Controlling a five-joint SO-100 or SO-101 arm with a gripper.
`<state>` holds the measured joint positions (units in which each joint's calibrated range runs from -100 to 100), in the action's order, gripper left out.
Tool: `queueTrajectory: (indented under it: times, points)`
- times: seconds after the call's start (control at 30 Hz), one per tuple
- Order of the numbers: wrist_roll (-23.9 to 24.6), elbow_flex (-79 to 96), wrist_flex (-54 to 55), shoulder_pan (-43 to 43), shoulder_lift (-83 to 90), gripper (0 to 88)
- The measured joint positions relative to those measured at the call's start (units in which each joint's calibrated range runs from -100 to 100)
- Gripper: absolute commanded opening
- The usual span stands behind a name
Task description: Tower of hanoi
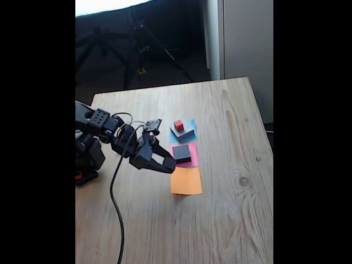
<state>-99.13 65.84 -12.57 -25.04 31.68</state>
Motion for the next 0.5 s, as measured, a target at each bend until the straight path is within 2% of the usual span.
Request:
queueTrajectory:
  times: [0.27, 0.5]
  points:
    - [0.0, 7.0, 18.8, -0.2, -7.7, 3.1]
    - [0.0, 8.1, 26.8, 0.4, -11.3, 3.2]
